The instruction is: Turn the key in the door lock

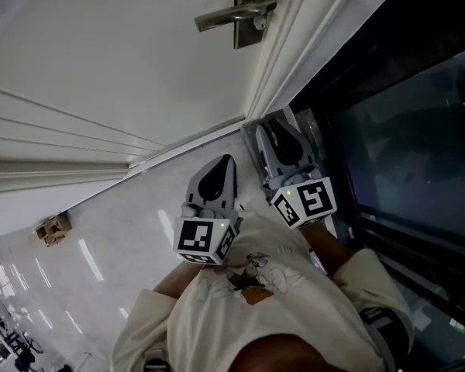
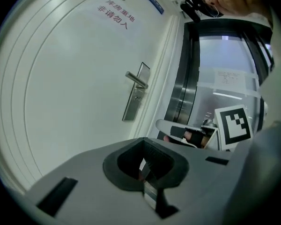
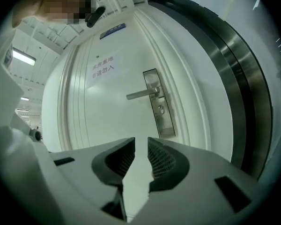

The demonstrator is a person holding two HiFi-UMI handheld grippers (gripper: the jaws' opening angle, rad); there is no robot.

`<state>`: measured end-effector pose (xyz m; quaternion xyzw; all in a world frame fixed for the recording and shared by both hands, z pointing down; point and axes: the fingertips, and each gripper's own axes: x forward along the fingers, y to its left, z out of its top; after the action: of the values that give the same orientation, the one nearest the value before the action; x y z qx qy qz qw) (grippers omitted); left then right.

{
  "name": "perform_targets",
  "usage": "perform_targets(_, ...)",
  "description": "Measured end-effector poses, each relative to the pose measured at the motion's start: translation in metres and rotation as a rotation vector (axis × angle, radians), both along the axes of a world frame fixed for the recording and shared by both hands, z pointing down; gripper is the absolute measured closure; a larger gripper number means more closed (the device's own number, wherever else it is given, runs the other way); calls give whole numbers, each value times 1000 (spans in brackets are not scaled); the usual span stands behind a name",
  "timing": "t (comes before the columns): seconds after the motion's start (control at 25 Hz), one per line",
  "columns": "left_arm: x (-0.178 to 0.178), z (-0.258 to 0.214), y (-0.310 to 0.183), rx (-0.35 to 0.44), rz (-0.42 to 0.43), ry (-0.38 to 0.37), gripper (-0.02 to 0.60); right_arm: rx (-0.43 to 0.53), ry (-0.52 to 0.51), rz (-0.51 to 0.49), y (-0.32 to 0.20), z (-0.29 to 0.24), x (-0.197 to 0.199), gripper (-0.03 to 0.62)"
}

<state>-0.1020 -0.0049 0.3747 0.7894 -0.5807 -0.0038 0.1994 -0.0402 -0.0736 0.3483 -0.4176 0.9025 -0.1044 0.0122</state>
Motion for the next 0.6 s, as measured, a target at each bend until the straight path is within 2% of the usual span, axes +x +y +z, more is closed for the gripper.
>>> perform_targets(0.12, -15, 3, -28, -21, 12, 9, 575, -11, -40, 35, -37, -10, -14, 508)
perform_targets(0.36, -15, 1, -59, -42, 25, 14, 575, -43, -137, 99, -103, -36, -16, 502)
perform_targets(0.6, -9, 1, -83, -47, 28, 9, 575, -98, -208, 99, -149, -43, -16, 483)
